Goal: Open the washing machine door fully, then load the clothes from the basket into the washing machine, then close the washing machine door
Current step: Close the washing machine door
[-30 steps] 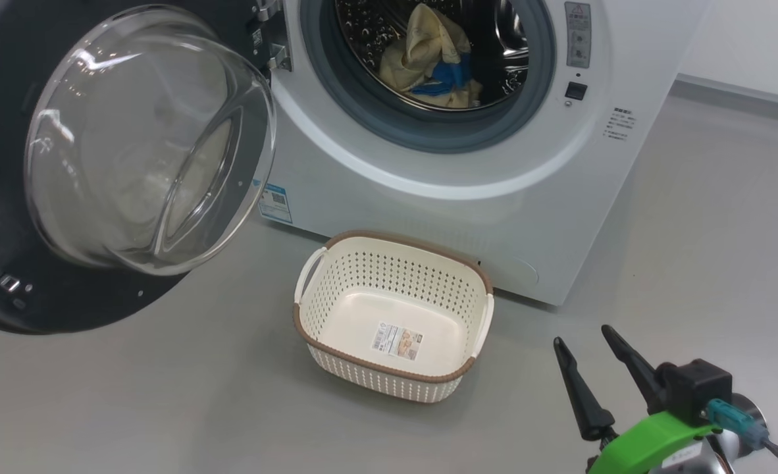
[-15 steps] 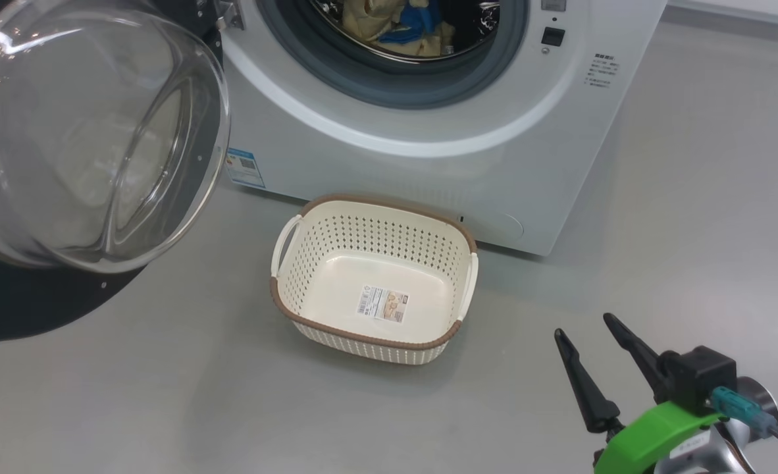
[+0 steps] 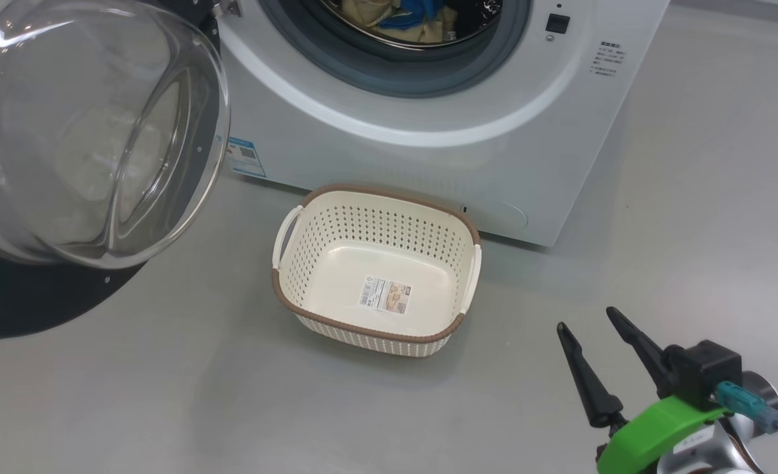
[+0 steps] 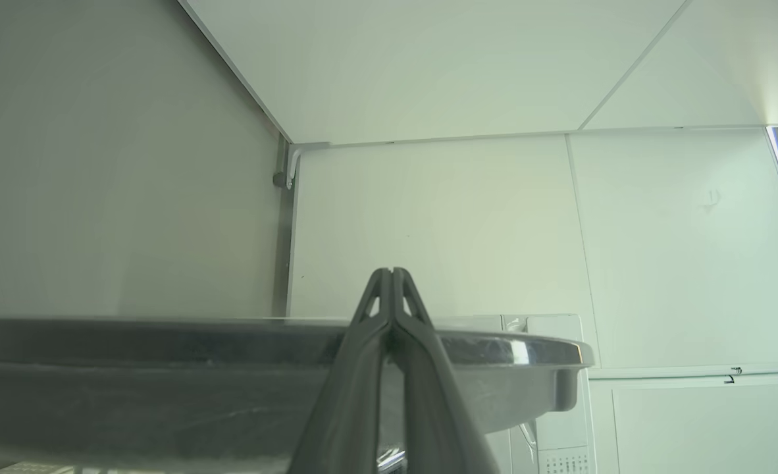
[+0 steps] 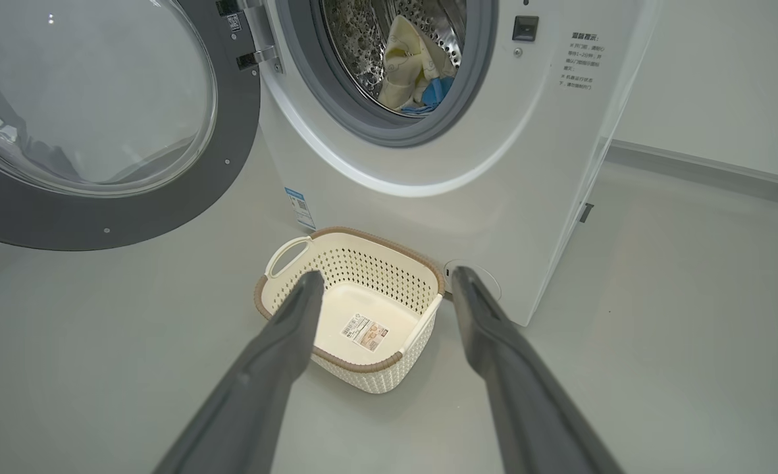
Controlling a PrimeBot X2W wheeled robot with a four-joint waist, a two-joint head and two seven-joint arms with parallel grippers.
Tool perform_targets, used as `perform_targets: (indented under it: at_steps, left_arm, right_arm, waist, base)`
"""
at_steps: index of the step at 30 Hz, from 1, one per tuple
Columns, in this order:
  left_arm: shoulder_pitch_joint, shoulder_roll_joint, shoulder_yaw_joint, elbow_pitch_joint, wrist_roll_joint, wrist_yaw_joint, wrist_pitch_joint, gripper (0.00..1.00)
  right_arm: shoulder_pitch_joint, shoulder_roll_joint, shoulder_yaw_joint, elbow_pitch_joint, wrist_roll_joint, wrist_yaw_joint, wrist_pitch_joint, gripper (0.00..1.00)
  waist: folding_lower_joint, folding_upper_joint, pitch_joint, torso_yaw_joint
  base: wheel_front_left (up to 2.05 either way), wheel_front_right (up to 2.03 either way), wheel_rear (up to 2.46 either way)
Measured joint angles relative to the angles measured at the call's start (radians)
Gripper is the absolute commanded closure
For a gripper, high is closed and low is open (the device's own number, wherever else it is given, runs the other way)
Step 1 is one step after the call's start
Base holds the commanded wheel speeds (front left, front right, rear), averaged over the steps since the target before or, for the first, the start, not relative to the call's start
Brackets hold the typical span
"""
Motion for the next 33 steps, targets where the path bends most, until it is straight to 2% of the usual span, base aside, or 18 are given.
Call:
perform_targets:
  at_steps: [13,22,28,33]
  left_arm:
    - [0.011,-0.004,0.000,-0.049,-0.037,0.000,0.202,1.00]
    - [0.042,-0.017,0.016,-0.094,-0.070,0.000,0.290,1.00]
    - [0.045,-0.061,0.015,-0.114,-0.086,0.001,0.346,1.00]
    - [0.049,-0.071,0.017,-0.138,-0.093,0.001,0.392,1.00]
  right_arm:
    - [-0.008,0.000,0.000,-0.003,0.000,0.000,0.004,0.00]
    - [-0.016,0.001,0.001,-0.002,0.000,0.000,0.004,0.00]
    - [-0.017,0.001,0.001,0.009,0.004,0.000,0.001,0.00]
    - [-0.018,0.001,0.001,0.014,0.008,0.000,-0.002,0.00]
  waist:
    - [0.0000,0.0000,0.017,0.033]
    - [0.0000,0.0000,0.033,0.038]
    - [0.0001,0.0000,0.033,0.040]
    - [0.0000,0.0000,0.031,0.042]
  base:
    - [0.00,0.00,0.00]
    - [0.00,0.00,0.00]
    - [0.00,0.00,0.00]
    - [0.00,0.00,0.00]
